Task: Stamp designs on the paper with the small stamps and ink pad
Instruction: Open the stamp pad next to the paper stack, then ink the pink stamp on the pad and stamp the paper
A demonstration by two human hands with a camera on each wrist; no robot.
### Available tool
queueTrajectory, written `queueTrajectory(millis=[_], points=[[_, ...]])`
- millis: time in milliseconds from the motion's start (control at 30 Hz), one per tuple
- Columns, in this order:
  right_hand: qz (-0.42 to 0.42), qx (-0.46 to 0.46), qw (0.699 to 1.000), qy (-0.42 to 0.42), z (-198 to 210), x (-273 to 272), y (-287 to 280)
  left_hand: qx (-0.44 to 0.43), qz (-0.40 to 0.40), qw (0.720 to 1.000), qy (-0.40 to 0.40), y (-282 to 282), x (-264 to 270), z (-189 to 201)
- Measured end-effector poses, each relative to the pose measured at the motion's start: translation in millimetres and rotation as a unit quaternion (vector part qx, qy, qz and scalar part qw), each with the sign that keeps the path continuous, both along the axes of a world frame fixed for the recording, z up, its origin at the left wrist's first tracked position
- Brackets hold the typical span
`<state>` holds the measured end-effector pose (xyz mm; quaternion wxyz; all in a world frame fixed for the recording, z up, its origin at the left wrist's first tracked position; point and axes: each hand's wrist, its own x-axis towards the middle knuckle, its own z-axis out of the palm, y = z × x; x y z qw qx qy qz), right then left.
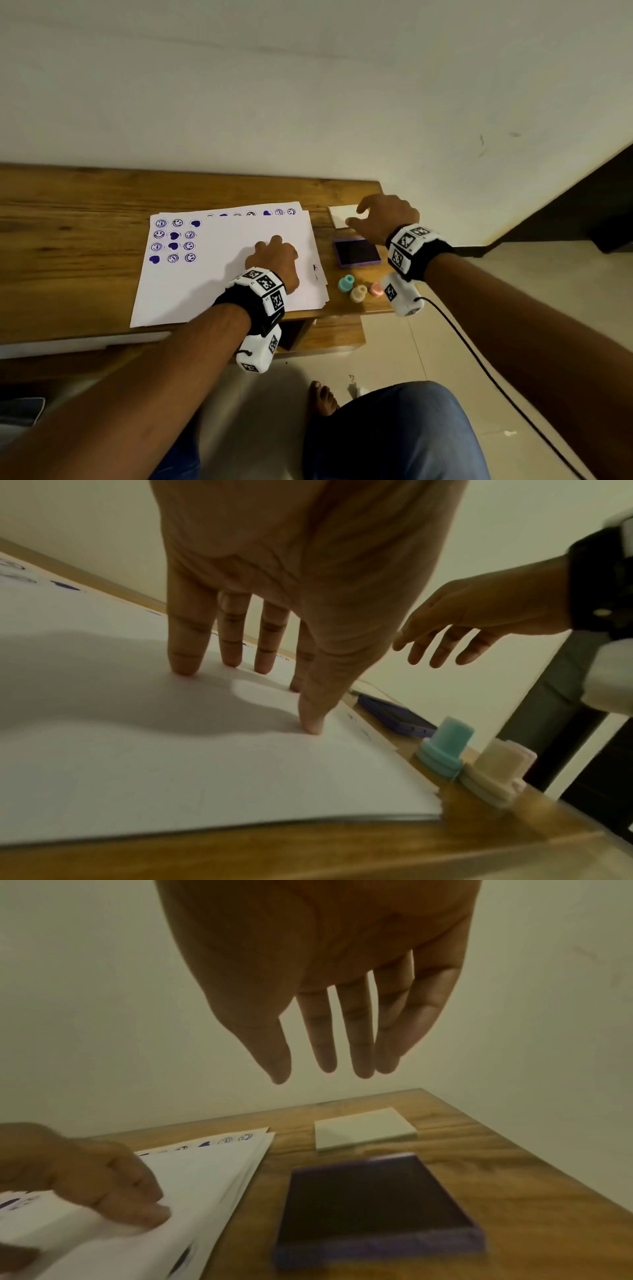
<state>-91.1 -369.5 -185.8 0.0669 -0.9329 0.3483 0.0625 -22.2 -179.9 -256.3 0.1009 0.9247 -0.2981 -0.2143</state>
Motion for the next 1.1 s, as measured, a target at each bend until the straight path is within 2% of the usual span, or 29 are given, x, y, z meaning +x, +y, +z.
queueTrajectory(millis=[167,300,467,633,800,933,1100], points=[[-0.002,0.022,1.000,-0.021,-3.9,-49.2,19.8,-0.019,0.012,1.000,-0.007,10.5,-4.1,2.5],[0.000,0.047,0.998,-0.032,-14.4,-82.8,19.1,-0.067,0.025,0.996,-0.053,16.7,-8.4,11.8],[-0.004,0.105,0.994,0.003,-27.1,-105.5,11.9,-0.107,0.024,0.989,-0.104,19.5,-31.4,18.9],[-0.005,0.109,0.994,0.008,-40.1,-109.7,14.6,-0.169,0.031,0.984,-0.045,29.1,-57.8,13.7],[-0.059,0.090,0.994,-0.006,-42.2,-116.8,19.8,-0.215,0.024,0.976,0.034,45.2,-85.5,2.1],[-0.081,0.102,0.989,-0.066,-35.0,-126.9,27.0,-0.277,0.008,0.956,0.091,62.5,-103.4,1.3],[-0.061,0.186,0.966,-0.168,-27.9,-136.9,74.8,-0.361,0.072,0.919,0.143,87.1,-120.6,5.2]])
